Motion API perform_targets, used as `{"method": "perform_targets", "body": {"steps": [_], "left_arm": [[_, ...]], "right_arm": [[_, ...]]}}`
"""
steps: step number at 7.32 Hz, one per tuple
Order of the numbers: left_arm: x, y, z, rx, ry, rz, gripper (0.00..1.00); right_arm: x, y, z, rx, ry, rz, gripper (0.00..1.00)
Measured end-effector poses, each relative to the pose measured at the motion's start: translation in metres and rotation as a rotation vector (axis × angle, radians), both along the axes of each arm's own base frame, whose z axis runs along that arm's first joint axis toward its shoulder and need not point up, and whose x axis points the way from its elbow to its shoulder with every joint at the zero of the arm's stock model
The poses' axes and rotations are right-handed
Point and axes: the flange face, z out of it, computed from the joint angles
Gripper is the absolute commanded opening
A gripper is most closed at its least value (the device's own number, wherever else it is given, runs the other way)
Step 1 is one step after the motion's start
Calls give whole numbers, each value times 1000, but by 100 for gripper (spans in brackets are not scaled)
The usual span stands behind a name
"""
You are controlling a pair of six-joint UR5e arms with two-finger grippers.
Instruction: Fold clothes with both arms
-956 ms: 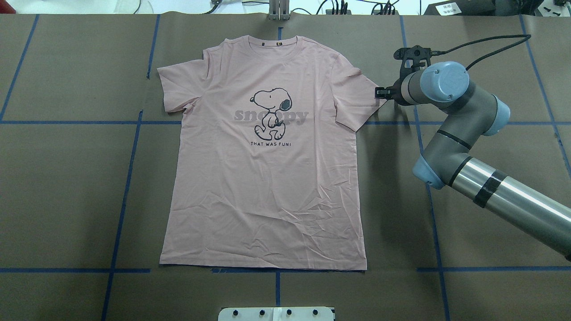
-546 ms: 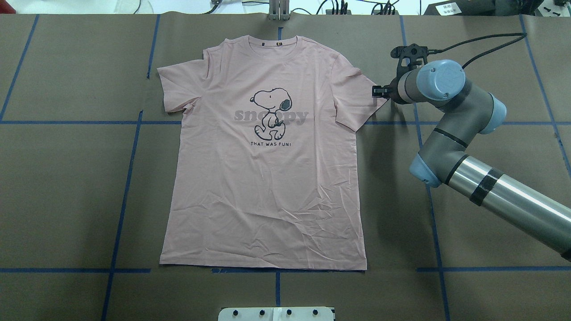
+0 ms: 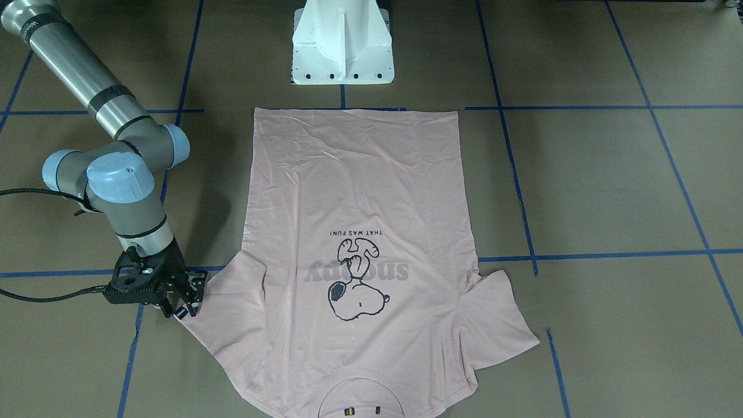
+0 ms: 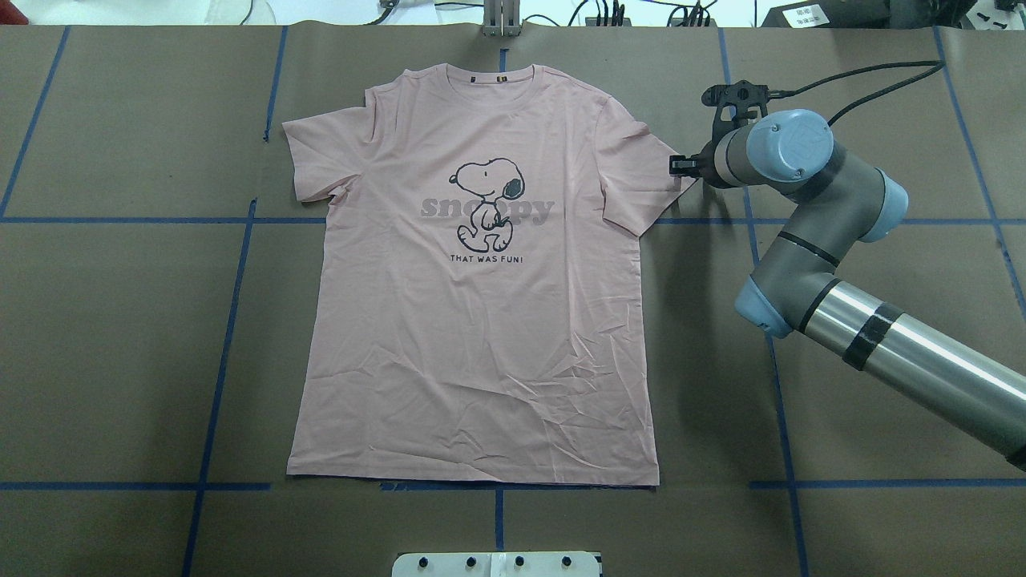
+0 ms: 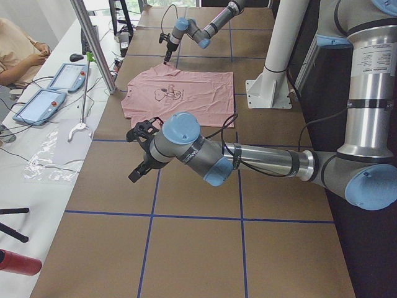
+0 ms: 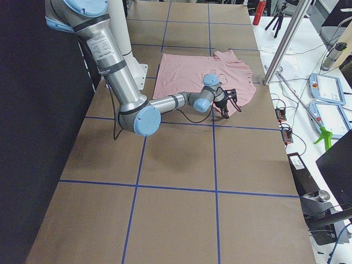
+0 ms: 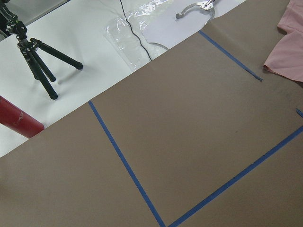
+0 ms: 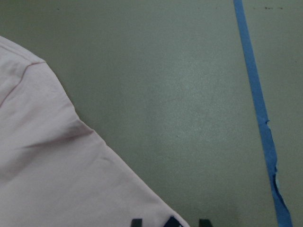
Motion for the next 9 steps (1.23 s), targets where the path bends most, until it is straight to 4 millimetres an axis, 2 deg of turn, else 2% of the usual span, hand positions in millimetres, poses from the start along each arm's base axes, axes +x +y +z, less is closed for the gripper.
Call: {"method": "perform_targets", "body": {"steps": [2,3,5,6,7,9], "left_arm": [[0,0,0,1,-1,1,100],[0,0,0,1,-1,1,100],[0,0,0,2,-1,1,100],[0,1,1,0,-1,1,100],[0,4,4,-5,-1,1,100],[0,6,5,-8,0,1,100]], "right_arm": [[0,-1,1,1,3,6,0],[-2,-2,-5,3,-1,8,0],[-9,-10,-41,0,-5,12,0],[-16,-11,-65,-14,-4,23,0],[-36,-7,-96,-41,-4,62,0],[-98,13,-158,-83,4,162,0]]}}
